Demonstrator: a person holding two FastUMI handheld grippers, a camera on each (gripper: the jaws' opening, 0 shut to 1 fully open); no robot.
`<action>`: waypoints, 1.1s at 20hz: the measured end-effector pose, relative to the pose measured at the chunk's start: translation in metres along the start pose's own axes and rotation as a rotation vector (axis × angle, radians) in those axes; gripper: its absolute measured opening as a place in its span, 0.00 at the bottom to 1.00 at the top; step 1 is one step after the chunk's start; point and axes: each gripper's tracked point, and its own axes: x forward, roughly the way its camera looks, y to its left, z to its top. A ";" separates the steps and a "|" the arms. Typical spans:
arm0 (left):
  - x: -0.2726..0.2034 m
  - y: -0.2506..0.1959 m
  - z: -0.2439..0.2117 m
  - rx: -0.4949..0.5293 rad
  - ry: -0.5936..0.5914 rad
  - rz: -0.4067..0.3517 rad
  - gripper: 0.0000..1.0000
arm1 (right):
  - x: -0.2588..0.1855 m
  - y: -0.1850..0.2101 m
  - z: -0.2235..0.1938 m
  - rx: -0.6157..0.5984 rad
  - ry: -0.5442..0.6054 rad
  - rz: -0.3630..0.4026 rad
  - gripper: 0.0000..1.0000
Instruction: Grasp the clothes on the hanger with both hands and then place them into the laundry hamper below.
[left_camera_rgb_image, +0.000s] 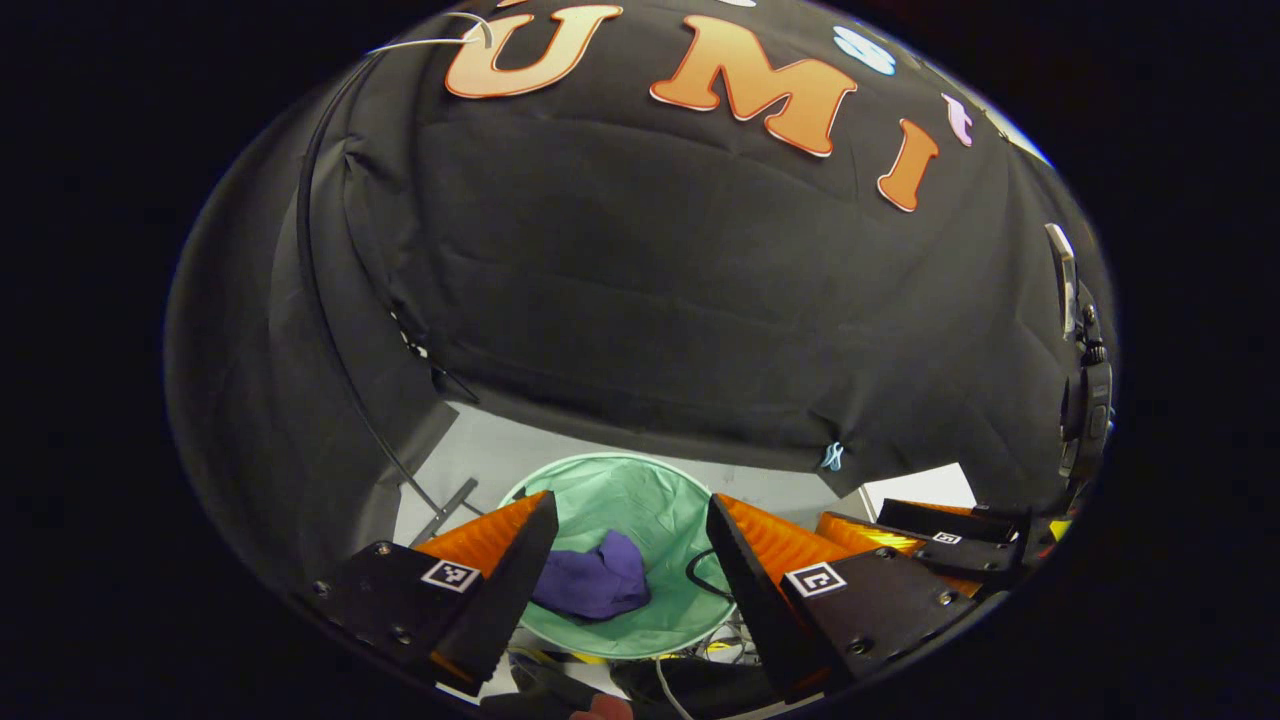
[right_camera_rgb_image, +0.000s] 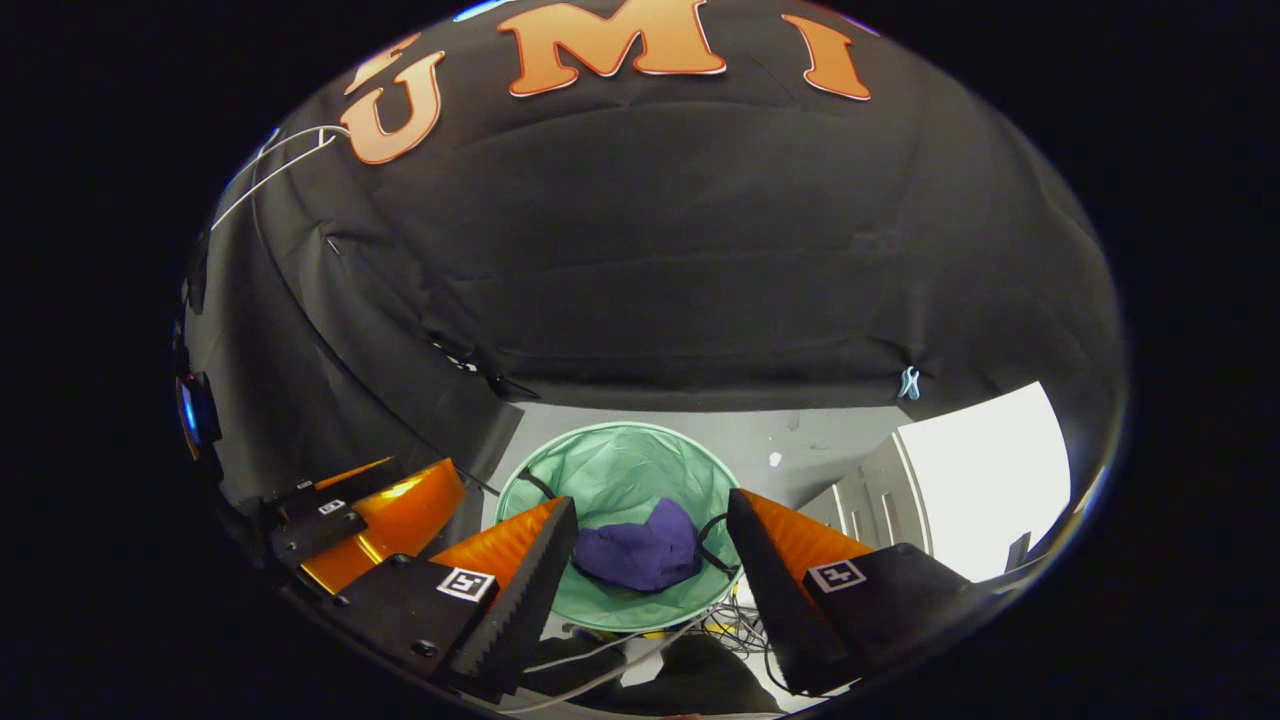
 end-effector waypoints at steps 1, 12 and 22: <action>-0.006 -0.002 0.006 0.005 -0.018 -0.004 0.96 | -0.009 0.002 0.010 -0.011 -0.038 -0.003 0.98; -0.128 -0.006 0.151 -0.007 -0.445 0.043 0.95 | -0.151 0.003 0.147 -0.033 -0.604 -0.003 0.98; -0.255 0.023 0.242 -0.048 -0.763 0.125 0.94 | -0.294 0.000 0.207 -0.010 -0.943 0.087 1.00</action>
